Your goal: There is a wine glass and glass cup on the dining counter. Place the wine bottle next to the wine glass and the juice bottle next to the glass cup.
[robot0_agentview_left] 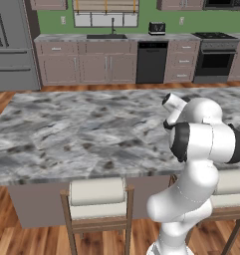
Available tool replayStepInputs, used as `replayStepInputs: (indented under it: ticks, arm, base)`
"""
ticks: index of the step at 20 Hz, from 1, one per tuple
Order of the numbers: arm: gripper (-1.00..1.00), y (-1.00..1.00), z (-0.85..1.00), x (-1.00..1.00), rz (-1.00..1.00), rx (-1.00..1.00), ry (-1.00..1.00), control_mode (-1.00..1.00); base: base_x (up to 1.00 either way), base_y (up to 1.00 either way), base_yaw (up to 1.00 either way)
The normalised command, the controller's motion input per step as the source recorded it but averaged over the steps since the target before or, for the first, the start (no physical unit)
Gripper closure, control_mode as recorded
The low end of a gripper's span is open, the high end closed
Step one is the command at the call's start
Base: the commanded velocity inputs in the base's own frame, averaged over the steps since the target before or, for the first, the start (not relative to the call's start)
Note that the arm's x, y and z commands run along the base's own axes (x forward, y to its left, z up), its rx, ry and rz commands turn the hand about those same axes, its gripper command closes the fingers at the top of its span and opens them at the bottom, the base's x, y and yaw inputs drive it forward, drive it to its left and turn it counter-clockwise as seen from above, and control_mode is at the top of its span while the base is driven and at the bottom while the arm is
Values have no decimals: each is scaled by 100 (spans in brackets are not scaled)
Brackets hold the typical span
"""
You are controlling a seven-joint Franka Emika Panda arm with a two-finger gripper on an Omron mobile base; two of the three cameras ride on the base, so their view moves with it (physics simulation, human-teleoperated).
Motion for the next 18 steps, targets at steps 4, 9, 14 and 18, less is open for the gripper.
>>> replayStepInputs:
  ticks: [4,9,14,18]
  arm:
    - [100,17,-29,-15,0,0,0,-100]
    - [-100,19,-27,-9,0,0,0,-100]
    - [-100,11,-22,-6,0,0,0,-100]
    - [-100,2,-13,-2,0,0,0,-100]
  base:
    - [0,0,0]
    - [0,0,0]
    - [0,0,0]
    - [0,0,0]
